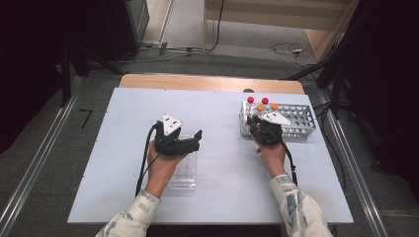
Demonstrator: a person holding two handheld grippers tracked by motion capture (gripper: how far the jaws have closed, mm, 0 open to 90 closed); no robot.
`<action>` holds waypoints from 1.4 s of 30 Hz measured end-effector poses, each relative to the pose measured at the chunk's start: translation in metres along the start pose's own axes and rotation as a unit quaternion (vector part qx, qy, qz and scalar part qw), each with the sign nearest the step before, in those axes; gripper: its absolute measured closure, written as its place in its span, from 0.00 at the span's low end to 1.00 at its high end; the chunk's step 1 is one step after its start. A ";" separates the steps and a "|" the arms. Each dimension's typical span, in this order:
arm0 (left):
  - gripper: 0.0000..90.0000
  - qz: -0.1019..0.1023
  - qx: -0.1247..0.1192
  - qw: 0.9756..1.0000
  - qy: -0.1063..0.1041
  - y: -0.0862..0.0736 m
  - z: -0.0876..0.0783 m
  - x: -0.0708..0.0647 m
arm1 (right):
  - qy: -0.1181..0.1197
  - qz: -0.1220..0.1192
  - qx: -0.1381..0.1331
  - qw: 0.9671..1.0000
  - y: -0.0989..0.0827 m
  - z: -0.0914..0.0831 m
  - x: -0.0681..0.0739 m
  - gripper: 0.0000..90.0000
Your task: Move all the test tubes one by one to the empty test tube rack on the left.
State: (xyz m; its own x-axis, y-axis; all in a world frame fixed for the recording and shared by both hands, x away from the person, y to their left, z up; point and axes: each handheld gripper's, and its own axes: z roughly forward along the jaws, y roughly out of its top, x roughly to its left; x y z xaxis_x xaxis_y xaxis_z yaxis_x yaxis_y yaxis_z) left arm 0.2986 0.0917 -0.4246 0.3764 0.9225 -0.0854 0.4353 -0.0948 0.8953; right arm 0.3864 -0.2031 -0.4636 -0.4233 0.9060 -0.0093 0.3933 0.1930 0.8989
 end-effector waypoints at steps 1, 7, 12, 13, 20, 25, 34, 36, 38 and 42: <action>0.19 0.001 0.001 1.000 0.000 0.000 0.000 0.000 | 0.000 0.000 -0.001 1.000 0.000 0.000 0.000 0.80; 0.19 -0.001 -0.001 1.000 0.001 0.000 -0.001 0.001 | 0.002 0.000 -0.013 1.000 0.003 -0.004 0.000 0.81; 0.19 -0.004 -0.003 1.000 0.000 0.000 -0.001 0.001 | 0.000 -0.003 -0.036 0.999 0.015 -0.016 0.001 0.81; 0.19 -0.004 -0.003 1.000 0.000 0.000 -0.001 0.001 | -0.003 -0.001 -0.040 0.999 0.017 -0.020 0.001 0.81; 0.19 -0.010 -0.007 1.000 0.000 0.001 -0.003 0.003 | -0.002 -0.008 -0.067 0.998 0.028 -0.036 0.002 0.81; 0.20 -0.014 -0.011 1.000 -0.002 0.002 -0.005 0.004 | 0.005 -0.002 -0.074 0.997 0.031 -0.044 0.001 0.81; 0.20 -0.019 -0.022 1.000 -0.001 0.005 -0.010 0.003 | 0.035 -0.009 -0.081 0.996 0.033 -0.056 0.012 0.81; 0.20 -0.021 -0.025 0.999 -0.002 0.005 -0.011 0.003 | 0.044 -0.011 -0.080 0.996 0.033 -0.058 0.016 0.81; 0.20 -0.019 -0.028 0.999 0.000 0.005 -0.011 0.003 | 0.055 -0.015 -0.078 0.995 0.033 -0.058 0.020 0.81; 0.20 -0.015 -0.029 0.999 -0.003 0.006 -0.012 0.000 | 0.073 -0.025 -0.069 0.995 0.028 -0.057 0.033 0.81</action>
State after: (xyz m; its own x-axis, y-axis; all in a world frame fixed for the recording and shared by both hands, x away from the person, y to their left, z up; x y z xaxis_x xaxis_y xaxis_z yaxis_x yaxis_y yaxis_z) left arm 0.2913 0.0961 -0.4134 0.3682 0.9226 -0.1148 0.3992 -0.0455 0.9157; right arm 0.3373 -0.1891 -0.4134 -0.5582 0.8297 -0.0013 0.2574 0.1747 0.9504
